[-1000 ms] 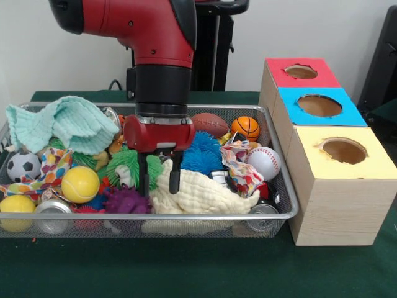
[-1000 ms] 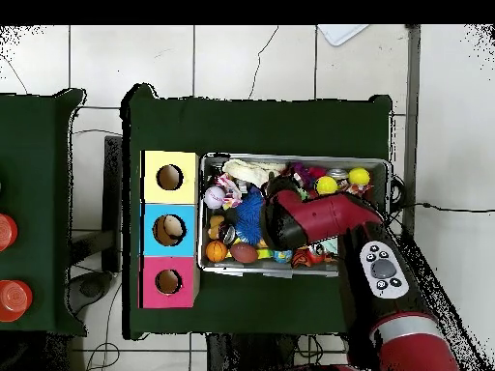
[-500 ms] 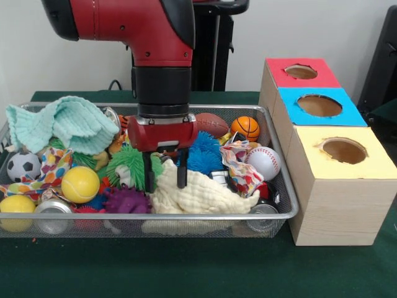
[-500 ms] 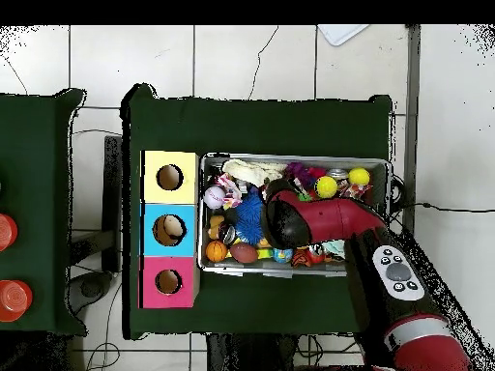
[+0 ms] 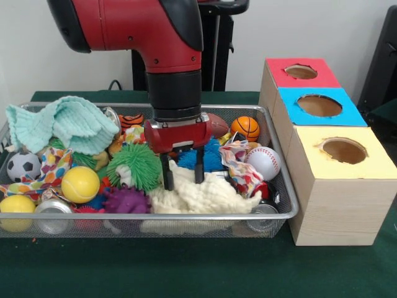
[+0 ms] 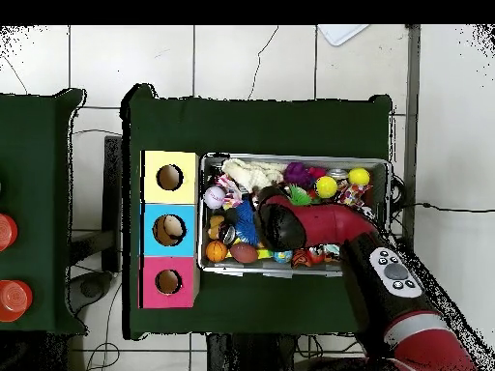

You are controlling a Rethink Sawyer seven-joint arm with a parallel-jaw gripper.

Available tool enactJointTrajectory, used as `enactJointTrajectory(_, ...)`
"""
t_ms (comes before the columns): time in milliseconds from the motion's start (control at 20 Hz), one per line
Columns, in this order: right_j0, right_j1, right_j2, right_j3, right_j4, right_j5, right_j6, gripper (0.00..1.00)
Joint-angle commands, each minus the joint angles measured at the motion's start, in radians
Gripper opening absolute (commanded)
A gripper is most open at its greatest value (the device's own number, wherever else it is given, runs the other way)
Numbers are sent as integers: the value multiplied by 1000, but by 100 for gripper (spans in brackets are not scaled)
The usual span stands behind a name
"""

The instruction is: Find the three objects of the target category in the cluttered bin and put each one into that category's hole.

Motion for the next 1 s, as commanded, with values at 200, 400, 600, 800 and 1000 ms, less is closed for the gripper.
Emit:
enactJointTrajectory(200,61,142,-9,3,-27,2,98,100)
enactJointTrajectory(400,70,144,-14,-2,-20,-5,106,100)
enactJointTrajectory(600,103,142,-54,-25,-24,-33,125,100)
enactJointTrajectory(800,110,134,-66,-23,-11,-36,129,0)
enactJointTrajectory(1000,87,126,-33,-4,7,14,99,0)
